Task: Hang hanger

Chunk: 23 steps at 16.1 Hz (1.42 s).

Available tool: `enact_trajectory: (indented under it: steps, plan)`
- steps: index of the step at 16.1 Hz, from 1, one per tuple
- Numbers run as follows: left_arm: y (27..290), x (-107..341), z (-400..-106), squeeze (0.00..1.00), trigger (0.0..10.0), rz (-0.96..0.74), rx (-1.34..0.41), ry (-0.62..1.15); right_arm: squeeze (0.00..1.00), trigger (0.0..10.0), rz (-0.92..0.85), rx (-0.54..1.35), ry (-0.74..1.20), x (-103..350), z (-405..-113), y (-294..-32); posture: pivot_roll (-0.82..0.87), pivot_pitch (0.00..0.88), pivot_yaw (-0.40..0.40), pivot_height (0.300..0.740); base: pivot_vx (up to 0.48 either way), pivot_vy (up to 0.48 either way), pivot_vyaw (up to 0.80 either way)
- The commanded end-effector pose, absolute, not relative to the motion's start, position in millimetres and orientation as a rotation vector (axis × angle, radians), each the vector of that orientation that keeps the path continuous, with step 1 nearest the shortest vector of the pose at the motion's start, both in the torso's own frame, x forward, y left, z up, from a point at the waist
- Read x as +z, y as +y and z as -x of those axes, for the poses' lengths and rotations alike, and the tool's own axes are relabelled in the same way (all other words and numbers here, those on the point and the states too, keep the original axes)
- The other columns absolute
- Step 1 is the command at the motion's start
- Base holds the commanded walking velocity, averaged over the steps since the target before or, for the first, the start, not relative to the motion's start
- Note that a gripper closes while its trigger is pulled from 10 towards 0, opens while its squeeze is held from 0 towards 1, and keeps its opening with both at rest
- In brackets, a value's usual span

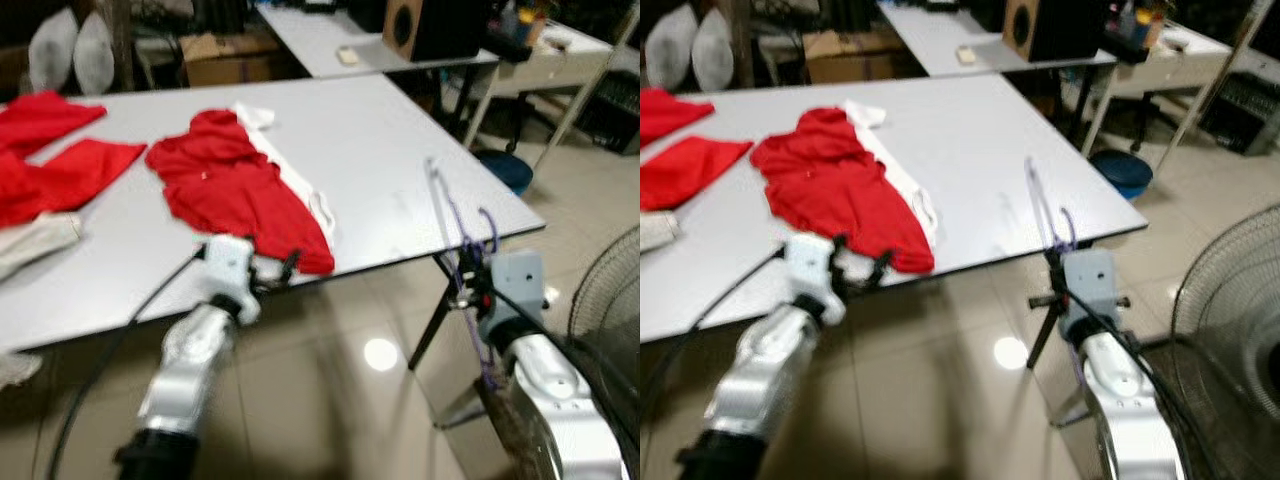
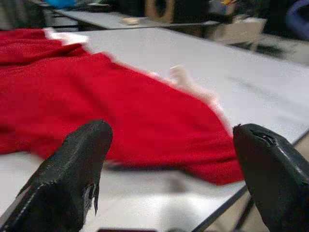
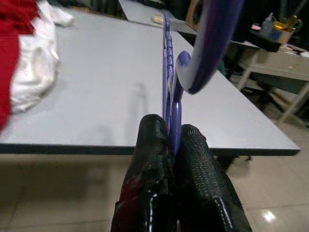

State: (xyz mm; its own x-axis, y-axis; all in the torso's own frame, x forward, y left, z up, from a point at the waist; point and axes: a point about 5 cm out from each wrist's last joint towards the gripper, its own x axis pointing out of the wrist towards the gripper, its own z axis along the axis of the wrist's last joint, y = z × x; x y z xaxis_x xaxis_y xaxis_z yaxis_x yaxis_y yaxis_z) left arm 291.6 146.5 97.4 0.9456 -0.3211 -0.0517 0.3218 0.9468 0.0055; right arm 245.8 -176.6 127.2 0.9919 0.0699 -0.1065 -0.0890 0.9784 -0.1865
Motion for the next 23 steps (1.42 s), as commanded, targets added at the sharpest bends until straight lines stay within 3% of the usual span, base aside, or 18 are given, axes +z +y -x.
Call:
enact_trajectory:
  steps: [1, 4, 8, 14, 23]
  plan:
    - [146.8, 103.7, -294.6, 0.00, 10.0, -0.011, -0.324, 0.029, 0.00, 10.0, 0.182, 0.062, 0.109, 126.4, -244.2, -180.0, -0.22, 0.000, 0.013, 0.740, 0.000, 0.000, 0.00]
    - [146.6, 107.9, -299.9, 0.00, 10.0, -0.012, -0.332, 0.026, 0.00, 10.0, 0.168, 0.053, 0.107, 125.8, -245.2, -180.5, -0.22, 0.000, 0.022, 0.740, 0.000, 0.480, -0.80]
    - [141.7, 103.0, -296.3, 0.00, 10.0, -0.078, -0.344, 0.051, 0.00, 10.0, 0.159, 0.057, 0.106, 124.8, -247.7, -179.2, -0.20, 0.000, 0.012, 0.740, 0.000, -0.442, 0.00]
    - [141.6, 102.6, -296.9, 0.00, 10.0, -0.020, -0.340, 0.053, 0.00, 10.0, 0.166, 0.065, 0.107, 124.1, -246.4, -176.8, -0.22, 0.000, 0.022, 0.740, 0.000, 0.000, 0.00]
    - [152.7, 97.4, -287.8, 0.00, 10.0, 0.001, -0.217, 0.056, 0.00, 10.0, 0.193, 0.085, 0.114, 123.2, -242.8, -179.7, -0.21, 0.000, -0.012, 0.740, 0.321, 0.000, -0.23]
